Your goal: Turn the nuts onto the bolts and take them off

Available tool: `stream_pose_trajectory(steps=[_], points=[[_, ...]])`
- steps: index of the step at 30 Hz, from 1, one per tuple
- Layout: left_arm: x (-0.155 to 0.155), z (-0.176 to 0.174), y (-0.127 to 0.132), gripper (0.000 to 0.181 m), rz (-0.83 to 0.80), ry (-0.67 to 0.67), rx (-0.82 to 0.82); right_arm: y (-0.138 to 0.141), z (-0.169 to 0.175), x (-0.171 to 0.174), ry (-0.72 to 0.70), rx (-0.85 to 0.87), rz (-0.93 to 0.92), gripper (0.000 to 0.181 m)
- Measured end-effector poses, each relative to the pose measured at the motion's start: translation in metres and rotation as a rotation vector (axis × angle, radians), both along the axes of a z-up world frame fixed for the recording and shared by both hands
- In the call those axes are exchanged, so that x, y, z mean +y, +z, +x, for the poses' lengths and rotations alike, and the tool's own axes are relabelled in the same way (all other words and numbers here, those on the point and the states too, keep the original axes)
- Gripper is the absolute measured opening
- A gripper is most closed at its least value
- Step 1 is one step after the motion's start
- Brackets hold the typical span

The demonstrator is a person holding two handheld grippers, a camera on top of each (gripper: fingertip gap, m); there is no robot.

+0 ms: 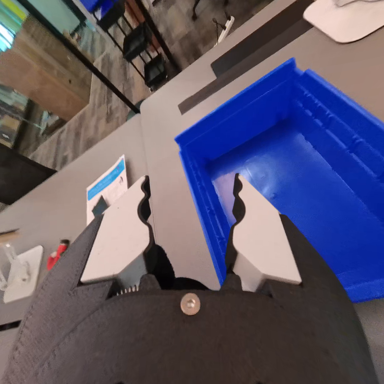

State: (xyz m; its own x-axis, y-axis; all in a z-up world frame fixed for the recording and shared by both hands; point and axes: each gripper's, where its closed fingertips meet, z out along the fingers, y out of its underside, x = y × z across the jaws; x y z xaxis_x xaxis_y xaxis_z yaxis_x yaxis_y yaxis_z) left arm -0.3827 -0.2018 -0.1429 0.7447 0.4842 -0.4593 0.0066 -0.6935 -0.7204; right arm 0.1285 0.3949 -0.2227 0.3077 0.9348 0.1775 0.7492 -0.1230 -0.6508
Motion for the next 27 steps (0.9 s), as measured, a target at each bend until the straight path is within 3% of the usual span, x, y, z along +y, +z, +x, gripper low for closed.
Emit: stream_pose_trajectory(steps=[5, 6, 8, 12, 16, 19, 22, 27], points=[[-0.035, -0.021, -0.05, 0.084, -0.01, 0.094, -0.154, -0.017, -0.009, -0.02, 0.044, 0.062, -0.121, 0.085], [-0.04, -0.023, -0.062, 0.084, -0.02, 0.105, -0.184, -0.019, -0.012, -0.025, 0.053, 0.083, -0.14, 0.092], [-0.046, -0.024, -0.081, 0.091, -0.014, 0.12, -0.252, -0.023, -0.014, -0.028, 0.045, 0.088, -0.146, 0.09], [-0.049, -0.023, -0.11, 0.087, -0.007, 0.126, -0.347, -0.03, -0.018, -0.037, 0.043, 0.071, -0.161, 0.095], [-0.04, -0.011, -0.129, 0.069, -0.014, 0.071, -0.433, -0.028, -0.027, -0.046, 0.049, 0.103, -0.174, 0.094], [-0.033, -0.006, -0.139, 0.041, -0.017, 0.045, -0.465, -0.029, -0.037, -0.053, 0.062, 0.122, -0.172, 0.095], [-0.025, -0.001, -0.136, 0.024, 0.062, 0.014, -0.517, -0.03, -0.049, -0.064, 0.094, 0.121, -0.164, 0.094], [-0.023, -0.003, -0.131, 0.012, 0.152, 0.034, -0.535, -0.032, -0.077, -0.093, 0.156, 0.142, -0.191, 0.09]])
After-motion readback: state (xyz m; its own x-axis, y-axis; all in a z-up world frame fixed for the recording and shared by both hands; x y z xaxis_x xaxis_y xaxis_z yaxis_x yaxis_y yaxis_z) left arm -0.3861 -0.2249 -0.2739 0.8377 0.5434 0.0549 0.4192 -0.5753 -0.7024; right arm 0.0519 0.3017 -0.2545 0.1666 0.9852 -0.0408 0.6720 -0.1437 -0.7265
